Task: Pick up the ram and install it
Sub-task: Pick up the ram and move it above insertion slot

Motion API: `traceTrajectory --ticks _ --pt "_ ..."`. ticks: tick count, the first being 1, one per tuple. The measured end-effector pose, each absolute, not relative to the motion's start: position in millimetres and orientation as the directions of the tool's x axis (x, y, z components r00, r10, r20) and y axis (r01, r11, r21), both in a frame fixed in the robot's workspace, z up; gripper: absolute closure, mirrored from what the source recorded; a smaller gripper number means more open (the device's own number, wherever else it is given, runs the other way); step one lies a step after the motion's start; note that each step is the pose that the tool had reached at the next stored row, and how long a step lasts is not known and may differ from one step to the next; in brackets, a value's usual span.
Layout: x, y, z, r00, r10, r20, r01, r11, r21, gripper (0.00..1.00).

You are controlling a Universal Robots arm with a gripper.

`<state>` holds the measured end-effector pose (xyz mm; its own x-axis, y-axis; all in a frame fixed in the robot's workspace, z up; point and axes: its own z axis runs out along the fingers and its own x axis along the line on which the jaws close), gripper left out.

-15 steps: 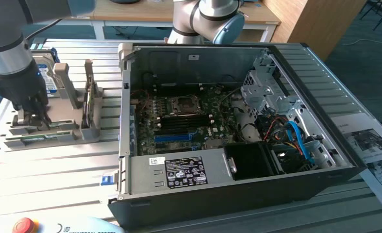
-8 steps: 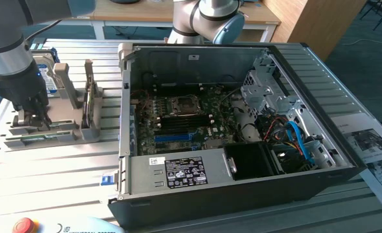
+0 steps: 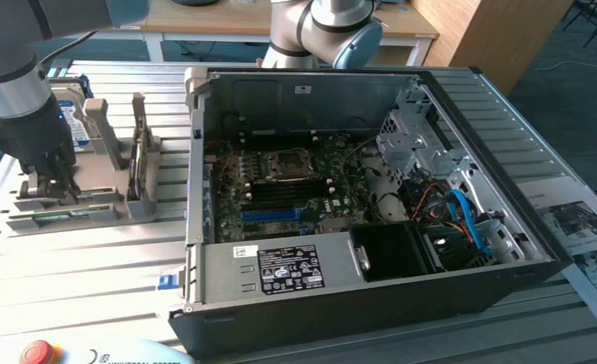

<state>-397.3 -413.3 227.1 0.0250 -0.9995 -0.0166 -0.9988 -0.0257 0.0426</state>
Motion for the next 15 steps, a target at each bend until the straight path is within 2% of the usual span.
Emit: traceTrajectory --ticks 15 --pt "-397.3 -418.0 226.2 0.025 -1.0 -0.017 -0.999 -0.026 0.042 0.78"
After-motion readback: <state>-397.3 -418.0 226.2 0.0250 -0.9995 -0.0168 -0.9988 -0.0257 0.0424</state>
